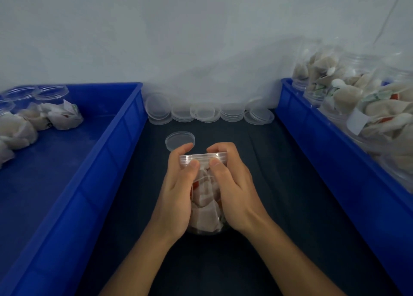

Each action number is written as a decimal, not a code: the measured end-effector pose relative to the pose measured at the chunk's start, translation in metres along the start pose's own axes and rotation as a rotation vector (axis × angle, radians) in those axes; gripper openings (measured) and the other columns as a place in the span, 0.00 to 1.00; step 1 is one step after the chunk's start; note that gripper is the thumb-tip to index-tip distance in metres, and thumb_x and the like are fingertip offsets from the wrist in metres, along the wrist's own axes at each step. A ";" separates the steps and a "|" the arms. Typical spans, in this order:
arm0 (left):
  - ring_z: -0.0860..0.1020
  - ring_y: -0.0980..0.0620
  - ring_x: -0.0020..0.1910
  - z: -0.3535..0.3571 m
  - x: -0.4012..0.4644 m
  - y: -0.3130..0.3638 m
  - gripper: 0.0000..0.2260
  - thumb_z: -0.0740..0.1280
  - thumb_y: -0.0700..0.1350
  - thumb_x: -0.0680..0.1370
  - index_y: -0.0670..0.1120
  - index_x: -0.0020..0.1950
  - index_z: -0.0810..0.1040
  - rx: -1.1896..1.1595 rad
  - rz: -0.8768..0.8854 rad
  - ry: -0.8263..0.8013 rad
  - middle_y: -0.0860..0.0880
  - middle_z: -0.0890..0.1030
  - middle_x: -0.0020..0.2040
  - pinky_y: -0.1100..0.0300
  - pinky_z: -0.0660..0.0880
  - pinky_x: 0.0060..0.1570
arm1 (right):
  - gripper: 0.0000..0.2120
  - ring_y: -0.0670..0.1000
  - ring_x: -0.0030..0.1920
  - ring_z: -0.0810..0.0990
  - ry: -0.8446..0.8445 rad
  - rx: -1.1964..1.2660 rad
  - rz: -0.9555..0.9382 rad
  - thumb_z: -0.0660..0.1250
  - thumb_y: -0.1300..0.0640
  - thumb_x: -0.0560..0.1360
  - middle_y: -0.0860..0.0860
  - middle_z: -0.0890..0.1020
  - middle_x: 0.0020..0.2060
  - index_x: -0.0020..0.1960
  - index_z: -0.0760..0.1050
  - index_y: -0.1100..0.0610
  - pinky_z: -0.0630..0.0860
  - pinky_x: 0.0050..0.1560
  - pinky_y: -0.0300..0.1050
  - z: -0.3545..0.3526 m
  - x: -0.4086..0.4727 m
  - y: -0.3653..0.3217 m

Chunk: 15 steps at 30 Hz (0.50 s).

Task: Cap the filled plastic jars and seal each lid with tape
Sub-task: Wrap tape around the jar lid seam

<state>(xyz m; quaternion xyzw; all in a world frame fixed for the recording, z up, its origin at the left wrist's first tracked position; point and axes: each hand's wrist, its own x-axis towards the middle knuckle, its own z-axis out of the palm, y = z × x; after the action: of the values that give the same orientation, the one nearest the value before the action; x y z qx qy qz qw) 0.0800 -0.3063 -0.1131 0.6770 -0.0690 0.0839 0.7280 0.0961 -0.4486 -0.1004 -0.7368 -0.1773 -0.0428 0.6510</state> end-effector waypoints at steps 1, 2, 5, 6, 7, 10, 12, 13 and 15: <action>0.86 0.48 0.55 0.001 0.000 0.000 0.22 0.63 0.62 0.79 0.59 0.73 0.70 0.002 0.009 0.008 0.53 0.85 0.56 0.60 0.83 0.47 | 0.08 0.51 0.47 0.85 0.003 -0.006 -0.006 0.59 0.42 0.81 0.50 0.83 0.48 0.57 0.73 0.42 0.85 0.46 0.54 0.000 0.000 0.000; 0.86 0.48 0.55 0.001 -0.001 -0.001 0.20 0.62 0.59 0.81 0.58 0.72 0.71 0.002 0.020 0.014 0.53 0.85 0.56 0.60 0.83 0.46 | 0.09 0.51 0.47 0.85 0.008 -0.016 -0.009 0.60 0.42 0.80 0.49 0.82 0.48 0.57 0.73 0.42 0.85 0.46 0.53 0.001 0.000 0.000; 0.87 0.47 0.53 0.001 -0.001 -0.003 0.18 0.60 0.55 0.82 0.55 0.72 0.73 -0.005 0.047 0.024 0.52 0.85 0.56 0.60 0.83 0.44 | 0.09 0.50 0.48 0.84 0.022 -0.045 0.005 0.61 0.41 0.80 0.48 0.82 0.49 0.56 0.73 0.42 0.85 0.46 0.53 0.001 -0.001 -0.001; 0.87 0.46 0.53 0.001 -0.001 -0.003 0.18 0.61 0.56 0.82 0.56 0.71 0.73 -0.009 0.052 0.029 0.51 0.85 0.57 0.60 0.83 0.43 | 0.09 0.50 0.49 0.84 0.023 -0.047 0.017 0.61 0.41 0.80 0.48 0.81 0.50 0.57 0.73 0.42 0.85 0.47 0.55 0.001 -0.002 -0.001; 0.87 0.46 0.53 0.002 -0.001 -0.002 0.19 0.63 0.59 0.81 0.57 0.71 0.74 -0.009 0.055 0.038 0.51 0.85 0.57 0.60 0.83 0.42 | 0.09 0.50 0.49 0.84 0.023 -0.049 0.031 0.60 0.41 0.80 0.48 0.81 0.51 0.57 0.73 0.42 0.85 0.47 0.56 0.001 -0.002 -0.001; 0.87 0.47 0.53 0.000 0.000 -0.002 0.23 0.64 0.66 0.76 0.61 0.70 0.75 0.003 0.050 0.054 0.53 0.85 0.58 0.60 0.84 0.40 | 0.11 0.51 0.52 0.84 0.032 -0.060 0.075 0.58 0.40 0.80 0.47 0.80 0.53 0.59 0.72 0.41 0.84 0.50 0.61 0.001 -0.006 -0.004; 0.87 0.48 0.53 0.000 0.002 -0.002 0.22 0.64 0.67 0.76 0.64 0.69 0.76 0.029 0.053 0.057 0.54 0.85 0.59 0.58 0.84 0.37 | 0.13 0.52 0.53 0.83 0.041 -0.090 0.084 0.59 0.38 0.79 0.47 0.79 0.54 0.59 0.71 0.42 0.83 0.52 0.63 -0.001 -0.008 -0.009; 0.87 0.50 0.52 0.001 0.005 -0.003 0.20 0.63 0.66 0.77 0.66 0.68 0.76 0.055 0.048 0.064 0.55 0.84 0.59 0.56 0.84 0.35 | 0.14 0.51 0.53 0.83 0.046 -0.112 0.088 0.60 0.37 0.78 0.47 0.79 0.55 0.60 0.71 0.42 0.83 0.52 0.62 -0.003 -0.009 -0.012; 0.86 0.57 0.50 0.006 0.009 0.000 0.12 0.61 0.59 0.82 0.73 0.64 0.76 0.111 0.050 0.092 0.54 0.83 0.59 0.53 0.82 0.43 | 0.16 0.51 0.53 0.82 0.055 -0.163 0.096 0.60 0.36 0.77 0.46 0.79 0.55 0.60 0.71 0.42 0.83 0.53 0.62 -0.008 -0.009 -0.021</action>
<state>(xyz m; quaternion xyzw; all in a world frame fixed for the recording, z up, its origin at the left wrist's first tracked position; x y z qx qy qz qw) 0.0888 -0.3118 -0.1110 0.7098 -0.0477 0.1366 0.6894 0.0823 -0.4566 -0.0823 -0.7937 -0.1198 -0.0458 0.5947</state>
